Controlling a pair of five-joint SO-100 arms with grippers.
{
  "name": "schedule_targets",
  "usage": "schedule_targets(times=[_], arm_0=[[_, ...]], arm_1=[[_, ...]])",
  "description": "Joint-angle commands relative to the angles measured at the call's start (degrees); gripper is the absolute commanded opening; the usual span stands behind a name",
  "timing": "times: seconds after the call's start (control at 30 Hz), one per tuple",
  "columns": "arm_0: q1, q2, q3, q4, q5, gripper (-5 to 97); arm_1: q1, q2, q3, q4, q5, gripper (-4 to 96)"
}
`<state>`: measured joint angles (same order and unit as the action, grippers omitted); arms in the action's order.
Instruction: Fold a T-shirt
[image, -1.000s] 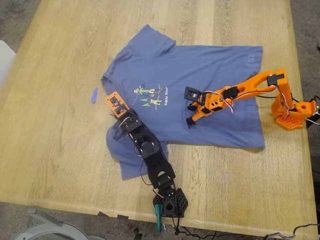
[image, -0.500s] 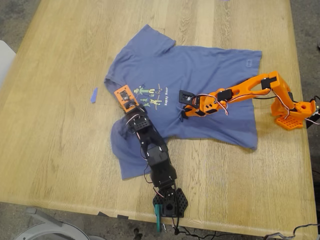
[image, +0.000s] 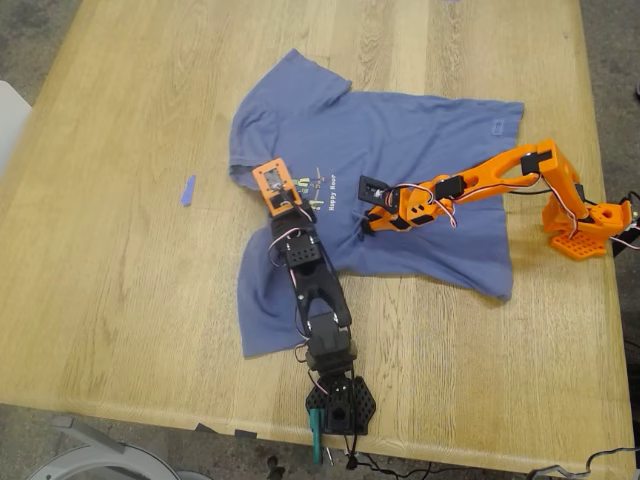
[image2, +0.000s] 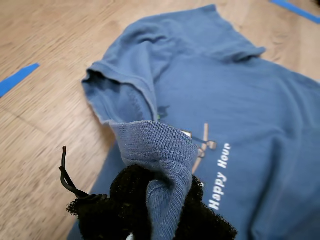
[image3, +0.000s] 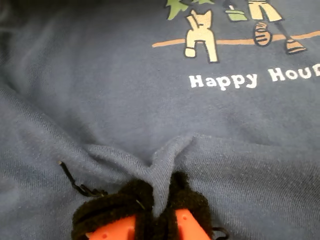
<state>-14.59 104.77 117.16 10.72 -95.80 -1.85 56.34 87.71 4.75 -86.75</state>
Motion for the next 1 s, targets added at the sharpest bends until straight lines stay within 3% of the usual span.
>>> schedule_targets(times=[0.0, 0.43, 0.97], arm_0=[[3.34, 9.84, -0.88, 0.00, -0.70, 3], [13.54, 11.78, 1.05, -2.55, -0.35, 3], [32.78, -0.35, -0.97, -15.91, -0.44, 3]], arm_1=[[3.52, 1.49, 0.18, -0.79, 0.26, 0.0], [10.81, 6.86, 2.90, -4.13, 0.44, 0.0], [16.87, 14.68, 11.07, -5.89, 0.88, 0.0]])
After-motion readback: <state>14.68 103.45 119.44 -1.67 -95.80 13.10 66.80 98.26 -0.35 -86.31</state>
